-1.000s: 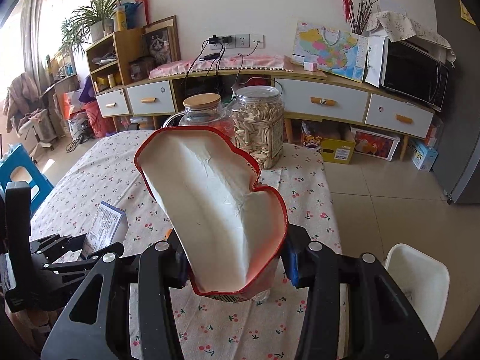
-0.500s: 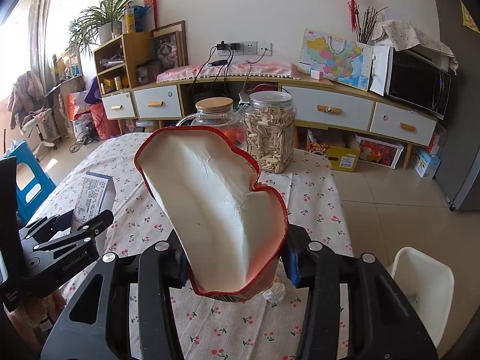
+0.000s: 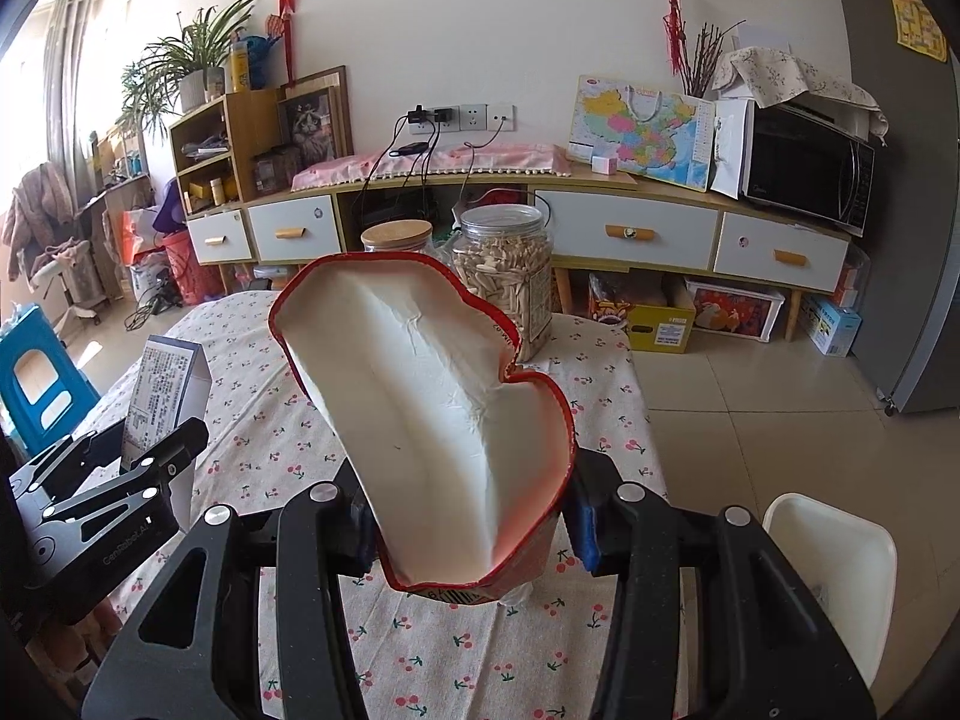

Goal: Collect trash
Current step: 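Grasp the blue-and-white printed box with the left gripper while the right holds the bag, then carry the bag and box to the white bin and open the right gripper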

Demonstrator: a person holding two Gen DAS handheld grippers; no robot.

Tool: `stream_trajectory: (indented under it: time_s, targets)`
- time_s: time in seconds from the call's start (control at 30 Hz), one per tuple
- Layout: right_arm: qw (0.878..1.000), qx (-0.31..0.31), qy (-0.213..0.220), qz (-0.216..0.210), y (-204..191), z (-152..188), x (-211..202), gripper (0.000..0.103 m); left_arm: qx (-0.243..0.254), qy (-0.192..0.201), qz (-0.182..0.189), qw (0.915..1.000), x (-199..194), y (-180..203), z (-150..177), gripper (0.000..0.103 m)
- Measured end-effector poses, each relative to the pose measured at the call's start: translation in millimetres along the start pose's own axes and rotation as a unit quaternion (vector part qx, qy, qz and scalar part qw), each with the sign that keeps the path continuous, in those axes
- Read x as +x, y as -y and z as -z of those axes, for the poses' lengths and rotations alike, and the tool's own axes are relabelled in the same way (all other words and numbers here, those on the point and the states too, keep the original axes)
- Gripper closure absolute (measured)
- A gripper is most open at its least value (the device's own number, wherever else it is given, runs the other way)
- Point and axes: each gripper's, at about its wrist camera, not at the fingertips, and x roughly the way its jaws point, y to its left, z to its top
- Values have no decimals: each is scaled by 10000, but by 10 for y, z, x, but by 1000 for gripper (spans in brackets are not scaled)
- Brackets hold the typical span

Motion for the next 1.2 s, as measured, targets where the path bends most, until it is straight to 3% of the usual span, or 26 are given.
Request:
stream_trajectory:
  time_s: [0.73,1.0,1.2]
  targets:
    - [9951,706,117,681,881,202,-405,59,358,71,650,9972,-152,833,4,47]
    - [9849,1292,167,1140,1477,324,-604,59,613,-22,1015,9929,-154,1332,24,47]
    - [9703,1802,152,1607,1961,431,-748,59,879,-5,1229,9885,-173,1712,15,47]
